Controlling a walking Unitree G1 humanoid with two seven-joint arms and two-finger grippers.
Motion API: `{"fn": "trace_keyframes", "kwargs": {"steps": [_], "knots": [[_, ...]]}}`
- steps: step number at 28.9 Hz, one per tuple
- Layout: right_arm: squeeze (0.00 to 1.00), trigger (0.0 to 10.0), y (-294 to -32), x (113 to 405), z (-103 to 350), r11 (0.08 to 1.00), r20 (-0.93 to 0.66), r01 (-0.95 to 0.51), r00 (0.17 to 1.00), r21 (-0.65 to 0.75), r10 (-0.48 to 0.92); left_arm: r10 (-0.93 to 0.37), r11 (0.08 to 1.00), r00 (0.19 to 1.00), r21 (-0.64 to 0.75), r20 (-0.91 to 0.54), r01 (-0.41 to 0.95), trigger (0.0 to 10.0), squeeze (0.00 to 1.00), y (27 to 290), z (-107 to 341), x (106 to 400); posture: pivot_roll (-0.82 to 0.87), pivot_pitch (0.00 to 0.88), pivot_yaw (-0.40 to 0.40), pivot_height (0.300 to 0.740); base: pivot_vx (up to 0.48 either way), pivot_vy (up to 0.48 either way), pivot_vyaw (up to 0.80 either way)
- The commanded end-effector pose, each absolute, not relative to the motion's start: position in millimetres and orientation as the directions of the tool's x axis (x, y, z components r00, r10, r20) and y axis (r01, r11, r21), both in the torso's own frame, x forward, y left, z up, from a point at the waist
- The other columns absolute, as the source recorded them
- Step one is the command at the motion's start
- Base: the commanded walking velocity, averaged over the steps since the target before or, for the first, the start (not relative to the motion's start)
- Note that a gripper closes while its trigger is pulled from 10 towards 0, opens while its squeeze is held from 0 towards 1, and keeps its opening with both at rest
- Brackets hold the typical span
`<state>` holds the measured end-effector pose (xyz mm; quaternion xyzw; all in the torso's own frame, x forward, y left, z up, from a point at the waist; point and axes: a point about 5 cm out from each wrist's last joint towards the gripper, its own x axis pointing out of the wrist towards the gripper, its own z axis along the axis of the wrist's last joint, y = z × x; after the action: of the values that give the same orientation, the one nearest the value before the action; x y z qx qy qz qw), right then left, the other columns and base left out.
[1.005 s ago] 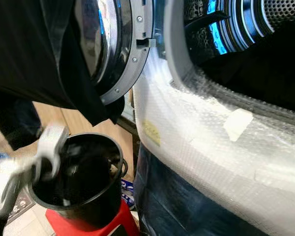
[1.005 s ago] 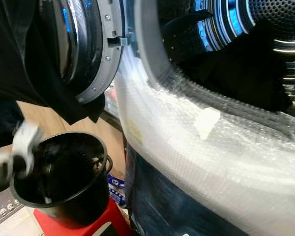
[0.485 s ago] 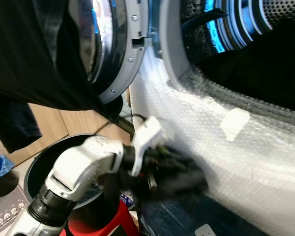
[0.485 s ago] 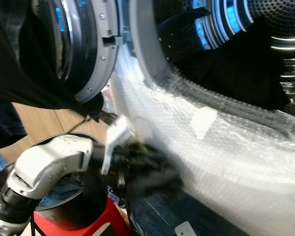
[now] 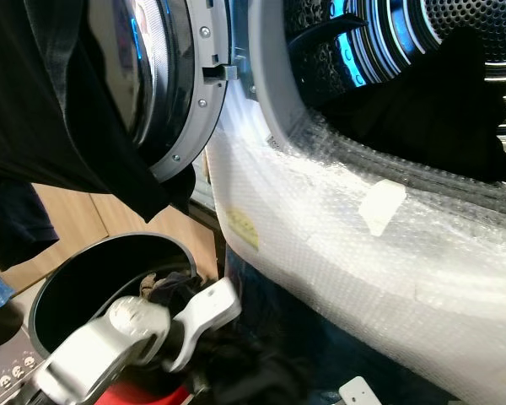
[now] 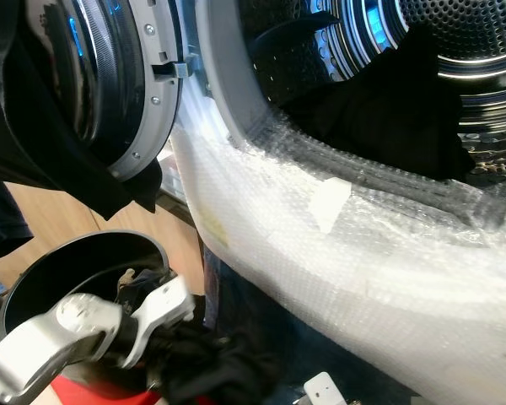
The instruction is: Clothes washing
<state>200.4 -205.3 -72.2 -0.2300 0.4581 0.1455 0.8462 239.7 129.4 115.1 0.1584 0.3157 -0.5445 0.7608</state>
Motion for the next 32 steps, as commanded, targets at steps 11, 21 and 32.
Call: {"fn": "trace_keyframes", "kwargs": {"steps": [11, 21, 32], "knots": [[0.00, 10.0, -236.7, 248.1, -22.0, 0.848, -0.682, -0.491, 0.692, -0.201, 0.239, -0.655, 0.321, 0.207, -0.020, -0.726, 0.947, 0.0, 0.00, 122.0, 84.5, 232.5, 0.20, 0.000, -0.017, 0.740, 0.000, 0.000, 0.00], [0.00, 10.0, -252.3, 245.4, -0.8, 0.762, -0.632, -0.633, 0.649, -0.140, 0.423, -0.702, 0.310, 0.257, 0.040, -0.664, 0.950, 0.0, 0.00, 115.8, 99.4, 249.1, 0.17, 0.000, -0.013, 0.740, 0.000, 0.000, 0.00], [0.00, 10.0, -229.4, 202.9, -10.9, 0.469, -0.684, -0.881, 0.307, 0.058, 0.662, -0.707, 0.333, 0.258, 0.012, -0.659, 0.943, 0.0, 0.00, 122.7, 99.8, 247.0, 0.18, 0.000, -0.014, 0.740, 0.000, 0.000, 0.00]]}}
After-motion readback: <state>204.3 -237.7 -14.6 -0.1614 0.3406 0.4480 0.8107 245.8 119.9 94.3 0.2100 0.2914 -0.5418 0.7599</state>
